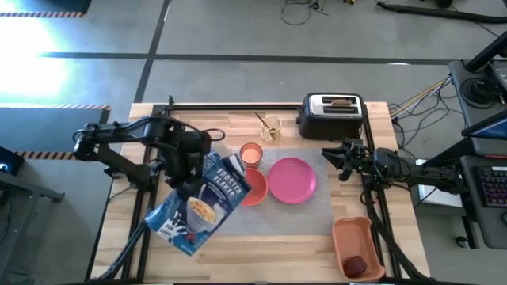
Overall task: Arrange a breakfast setting
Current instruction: Pour the cereal from the blue cereal box into the orange bowl on the gray tablemat
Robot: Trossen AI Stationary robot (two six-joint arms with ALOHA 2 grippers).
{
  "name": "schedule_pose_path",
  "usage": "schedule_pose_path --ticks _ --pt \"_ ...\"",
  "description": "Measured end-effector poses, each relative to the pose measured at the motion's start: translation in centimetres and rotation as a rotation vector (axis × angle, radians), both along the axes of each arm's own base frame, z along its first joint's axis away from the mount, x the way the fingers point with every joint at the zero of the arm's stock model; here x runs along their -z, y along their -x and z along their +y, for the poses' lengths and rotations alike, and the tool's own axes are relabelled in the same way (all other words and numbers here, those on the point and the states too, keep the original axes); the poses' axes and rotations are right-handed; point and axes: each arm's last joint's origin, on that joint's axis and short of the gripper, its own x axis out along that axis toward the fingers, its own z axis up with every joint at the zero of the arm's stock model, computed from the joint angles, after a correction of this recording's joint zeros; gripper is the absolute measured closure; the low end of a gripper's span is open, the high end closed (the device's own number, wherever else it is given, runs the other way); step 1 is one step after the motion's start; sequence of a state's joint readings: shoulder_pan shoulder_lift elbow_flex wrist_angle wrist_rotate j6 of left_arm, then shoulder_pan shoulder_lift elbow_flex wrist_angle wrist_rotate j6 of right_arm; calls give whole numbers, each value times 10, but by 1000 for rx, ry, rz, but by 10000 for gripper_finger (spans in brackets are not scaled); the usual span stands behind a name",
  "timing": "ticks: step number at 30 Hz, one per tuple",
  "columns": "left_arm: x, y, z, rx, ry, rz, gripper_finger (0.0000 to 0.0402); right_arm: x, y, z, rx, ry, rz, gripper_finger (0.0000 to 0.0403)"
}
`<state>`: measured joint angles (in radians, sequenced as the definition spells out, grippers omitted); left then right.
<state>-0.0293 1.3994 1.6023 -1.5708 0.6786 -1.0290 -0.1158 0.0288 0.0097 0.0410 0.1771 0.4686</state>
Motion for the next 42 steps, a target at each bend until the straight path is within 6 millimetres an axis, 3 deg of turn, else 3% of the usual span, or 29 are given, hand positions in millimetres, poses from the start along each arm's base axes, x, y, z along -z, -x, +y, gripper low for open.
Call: schedule_pose_path --ticks 13,23,42 --pt "0 -2 3 -8 155 26 388 0 0 0 0 0 0 312" --pt "8 -16 7 34 267 17 388 0 0 0 0 0 0 312" --pt "14 -23 42 -139 274 55 388 0 0 0 0 0 0 312"
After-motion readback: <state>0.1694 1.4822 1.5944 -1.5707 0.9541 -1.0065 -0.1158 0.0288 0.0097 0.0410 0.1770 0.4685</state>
